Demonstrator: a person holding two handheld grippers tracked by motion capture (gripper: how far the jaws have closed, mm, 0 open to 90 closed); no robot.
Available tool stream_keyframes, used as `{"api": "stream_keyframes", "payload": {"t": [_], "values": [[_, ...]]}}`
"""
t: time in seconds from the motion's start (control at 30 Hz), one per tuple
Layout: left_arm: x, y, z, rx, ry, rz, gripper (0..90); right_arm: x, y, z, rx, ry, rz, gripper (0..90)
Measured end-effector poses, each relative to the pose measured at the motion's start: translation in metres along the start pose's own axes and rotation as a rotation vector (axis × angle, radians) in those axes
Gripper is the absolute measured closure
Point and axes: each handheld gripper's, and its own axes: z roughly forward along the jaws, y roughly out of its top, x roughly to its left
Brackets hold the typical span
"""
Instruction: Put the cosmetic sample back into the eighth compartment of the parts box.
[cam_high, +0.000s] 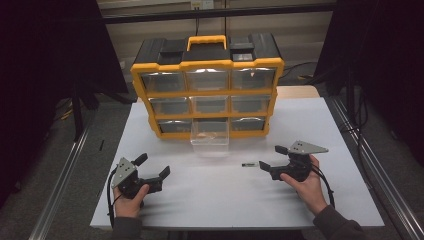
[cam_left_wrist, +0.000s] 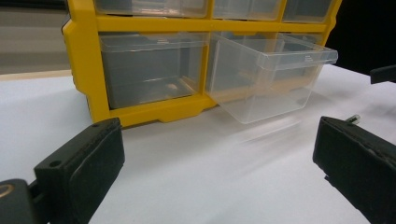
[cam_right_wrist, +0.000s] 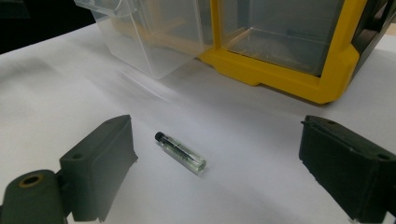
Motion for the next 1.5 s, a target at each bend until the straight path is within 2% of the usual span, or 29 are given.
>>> {"api": "stream_keyframes", "payload": {"t": [0.27, 0.5, 0.63, 0.67, 0.77, 0.8, 1.0, 1.13, 1.4, 1.5], "values": [[0.000, 0.000, 0.000, 0.004, 0.004, -0.001, 2.1, -0.001, 0.004, 0.006, 0.028, 0.023, -0.004, 16.7], [0.000, 0.000, 0.001, -0.005, -0.003, -0.010, 2.1, 0.001, 0.008, 0.013, 0.060, 0.079, 0.007, 29.1], [-0.001, 0.000, 0.001, -0.002, 0.005, -0.012, 2.0, -0.001, 0.007, 0.017, 0.077, 0.091, 0.009, 34.8], [-0.002, -0.001, 0.001, -0.004, 0.007, -0.026, 2.1, -0.001, 0.007, 0.017, 0.081, 0.094, 0.010, 36.3], [0.000, 0.000, 0.001, -0.004, 0.001, -0.004, 2.1, -0.002, 0.006, 0.019, 0.101, 0.111, 0.012, 44.3], [-0.001, 0.000, 0.002, -0.005, 0.001, -0.014, 2.0, -0.002, 0.006, 0.020, 0.106, 0.113, 0.011, 46.7], [0.000, 0.000, 0.002, -0.003, 0.005, -0.002, 2.0, 0.000, 0.007, 0.025, 0.162, 0.156, -0.028, 62.2], [0.000, 0.000, 0.002, -0.002, 0.001, -0.003, 2.0, 0.002, 0.008, 0.031, 0.180, 0.174, -0.039, 68.5], [0.000, -0.001, 0.002, 0.002, -0.007, -0.004, 1.9, 0.001, 0.006, 0.041, 0.236, 0.166, -0.045, 73.0], [0.000, -0.001, 0.003, 0.001, -0.008, 0.000, 1.9, -0.002, 0.007, 0.043, 0.236, 0.170, -0.043, 73.4]]}}
